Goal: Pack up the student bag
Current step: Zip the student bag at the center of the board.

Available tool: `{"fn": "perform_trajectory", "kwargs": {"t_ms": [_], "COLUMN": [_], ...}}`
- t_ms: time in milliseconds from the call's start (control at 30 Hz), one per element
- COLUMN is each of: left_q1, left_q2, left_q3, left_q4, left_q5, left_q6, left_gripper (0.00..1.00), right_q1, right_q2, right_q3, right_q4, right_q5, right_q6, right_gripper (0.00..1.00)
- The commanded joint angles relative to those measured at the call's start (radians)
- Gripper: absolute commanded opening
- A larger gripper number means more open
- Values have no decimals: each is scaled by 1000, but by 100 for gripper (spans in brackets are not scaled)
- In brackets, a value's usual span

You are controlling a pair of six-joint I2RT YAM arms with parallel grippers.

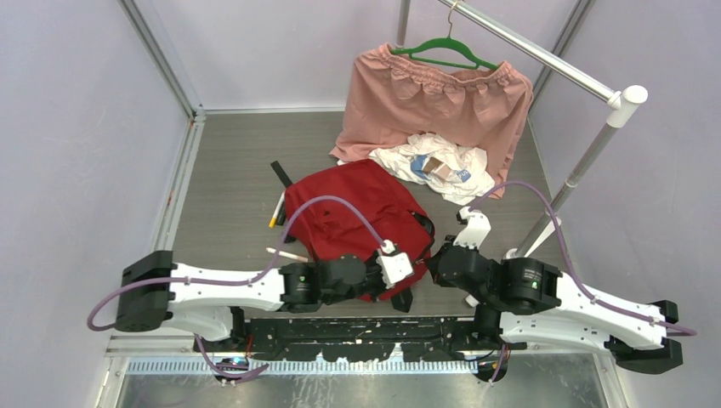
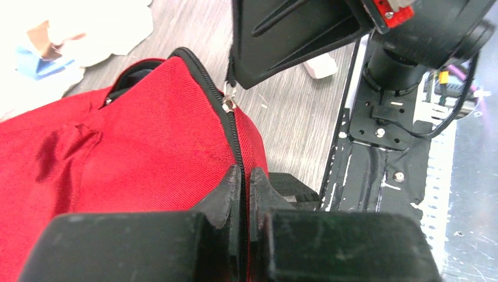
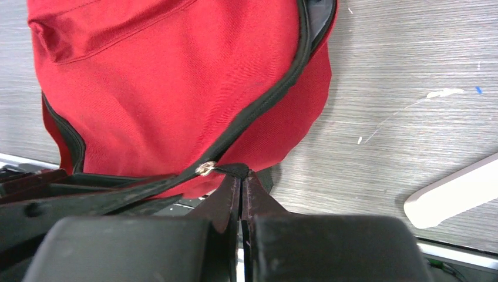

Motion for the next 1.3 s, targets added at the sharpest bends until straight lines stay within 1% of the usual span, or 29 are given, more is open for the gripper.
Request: {"fn": "perform_trajectory", "kwargs": {"t_ms": [0,67,133,233,367,433,500,733,967,1267], "left_q1": [-7,-7,-8,-9,-11,-11,-11,-11,-11,-11], "left_q2": [-170,-231,-290,-392,-557,-648,-704,-784,-850,-1005], "left_q3": [-50,-75,-89,-113,-179,-212,-219,-159,-125,-68], "left_q4": [87,56,-27,-134,-156,-170,-206,-392,-464,-562], "left_q5": [30,23,9,-14,-54,-97,-133,-197,-212,-261], "left_q6": [-12,-17,-22,-81,-126,-130,-132,-151,-182,-268], "left_gripper": [0,0,0,0,0,0,0,0,0,0], "right_q1": [-4,-2,-4,-2,-4,-4,-3,-5,-11,-17], "right_q2": [-45,-44,-37,-30,-7,18,46,111,174,144], "right_q3": [6,10,24,40,31,15,5,3,21,9], "right_q4": [1,0,-9,-15,21,55,83,107,112,100], "right_q5": [68,76,97,117,104,84,68,95,94,100], "right_q6": [29,21,11,-9,-21,-23,-26,-61,-78,-59], "right_gripper": [1,1,1,1,1,1,1,1,1,1]}}
